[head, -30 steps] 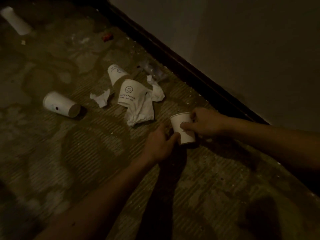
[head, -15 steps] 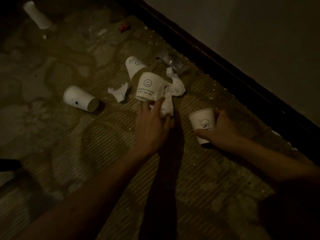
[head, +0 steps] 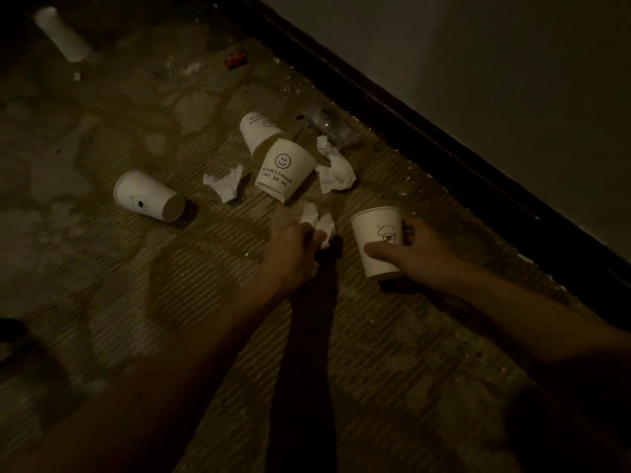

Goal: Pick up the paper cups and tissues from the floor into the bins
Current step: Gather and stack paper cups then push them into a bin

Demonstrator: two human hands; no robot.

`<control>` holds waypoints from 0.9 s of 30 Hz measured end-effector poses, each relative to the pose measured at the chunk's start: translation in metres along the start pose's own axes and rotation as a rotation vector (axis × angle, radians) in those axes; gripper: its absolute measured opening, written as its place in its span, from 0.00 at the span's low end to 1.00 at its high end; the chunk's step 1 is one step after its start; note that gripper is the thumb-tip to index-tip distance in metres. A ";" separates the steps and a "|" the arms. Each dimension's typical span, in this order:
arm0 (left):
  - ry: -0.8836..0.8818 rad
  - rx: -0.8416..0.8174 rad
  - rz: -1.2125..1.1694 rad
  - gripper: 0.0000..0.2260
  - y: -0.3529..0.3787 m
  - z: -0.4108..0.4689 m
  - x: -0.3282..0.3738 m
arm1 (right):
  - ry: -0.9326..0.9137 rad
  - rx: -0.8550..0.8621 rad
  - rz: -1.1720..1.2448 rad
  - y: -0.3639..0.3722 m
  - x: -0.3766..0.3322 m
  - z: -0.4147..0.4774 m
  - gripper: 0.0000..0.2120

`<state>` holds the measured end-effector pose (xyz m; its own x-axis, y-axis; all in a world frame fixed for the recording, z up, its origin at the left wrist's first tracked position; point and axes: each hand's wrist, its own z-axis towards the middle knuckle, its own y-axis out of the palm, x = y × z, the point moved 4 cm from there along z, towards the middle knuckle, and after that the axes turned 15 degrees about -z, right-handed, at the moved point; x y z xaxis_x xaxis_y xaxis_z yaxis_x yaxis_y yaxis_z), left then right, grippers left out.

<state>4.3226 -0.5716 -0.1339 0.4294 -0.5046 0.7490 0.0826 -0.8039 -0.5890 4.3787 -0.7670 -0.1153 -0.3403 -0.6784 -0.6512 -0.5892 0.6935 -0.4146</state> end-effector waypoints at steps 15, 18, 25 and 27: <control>0.053 0.183 -0.288 0.09 -0.017 0.049 0.036 | -0.057 0.091 0.176 -0.020 -0.012 0.034 0.37; 0.085 0.117 -0.161 0.20 -0.007 0.082 0.045 | -0.110 0.127 0.185 -0.027 -0.016 0.045 0.41; 0.172 0.015 0.385 0.31 0.021 0.105 0.037 | -0.123 0.171 0.196 -0.033 -0.011 0.064 0.41; 0.208 0.054 0.368 0.24 0.018 0.106 0.040 | -0.118 0.180 0.177 -0.033 -0.012 0.070 0.42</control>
<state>4.4365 -0.5725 -0.1470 0.2494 -0.8118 0.5280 0.0073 -0.5436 -0.8393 4.4528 -0.7648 -0.1384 -0.3324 -0.5174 -0.7886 -0.3850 0.8377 -0.3873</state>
